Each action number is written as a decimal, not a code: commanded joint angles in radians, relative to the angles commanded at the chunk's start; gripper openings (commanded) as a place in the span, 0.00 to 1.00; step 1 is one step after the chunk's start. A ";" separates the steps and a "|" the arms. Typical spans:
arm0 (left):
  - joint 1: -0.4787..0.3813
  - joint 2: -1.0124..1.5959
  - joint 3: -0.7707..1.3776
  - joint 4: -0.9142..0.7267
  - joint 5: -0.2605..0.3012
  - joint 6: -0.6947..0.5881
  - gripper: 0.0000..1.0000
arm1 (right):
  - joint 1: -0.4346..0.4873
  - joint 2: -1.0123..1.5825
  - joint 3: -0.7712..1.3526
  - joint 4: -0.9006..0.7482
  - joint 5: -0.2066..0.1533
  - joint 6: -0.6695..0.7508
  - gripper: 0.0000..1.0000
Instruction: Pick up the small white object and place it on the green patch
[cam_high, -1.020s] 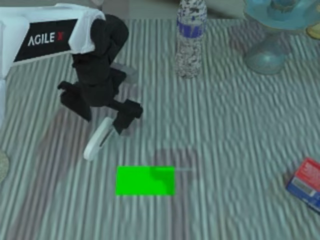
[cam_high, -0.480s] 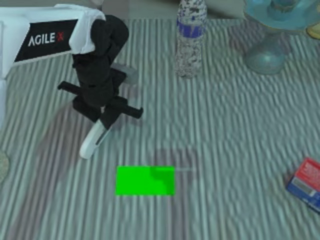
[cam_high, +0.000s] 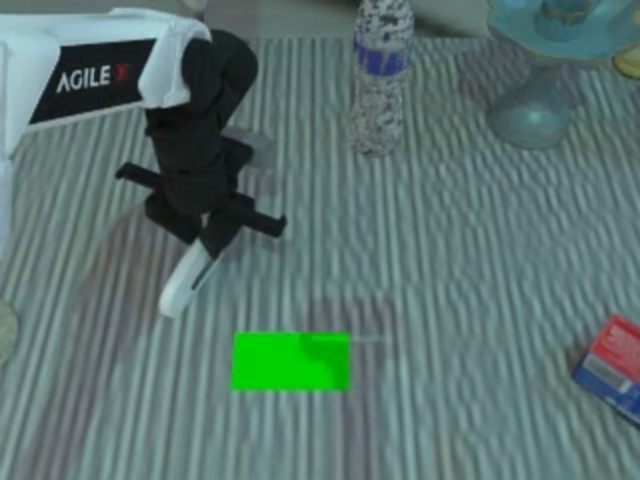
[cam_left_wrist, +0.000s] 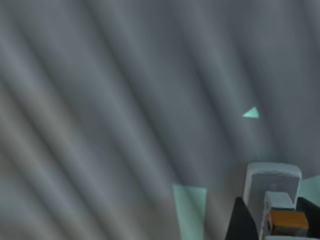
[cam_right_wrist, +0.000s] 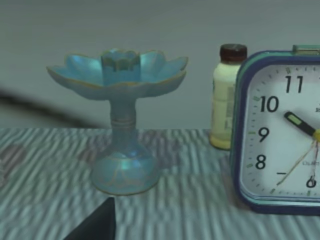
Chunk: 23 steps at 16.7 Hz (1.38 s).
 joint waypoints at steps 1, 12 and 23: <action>0.000 0.000 0.003 -0.003 0.000 0.000 0.00 | 0.000 0.000 0.000 0.000 0.000 0.000 1.00; 0.018 -0.068 0.290 -0.359 -0.001 -0.003 0.00 | 0.000 0.000 0.000 0.000 0.000 0.000 1.00; -0.190 -0.133 0.182 -0.296 -0.033 0.254 0.00 | 0.000 0.000 0.000 0.000 0.000 0.000 1.00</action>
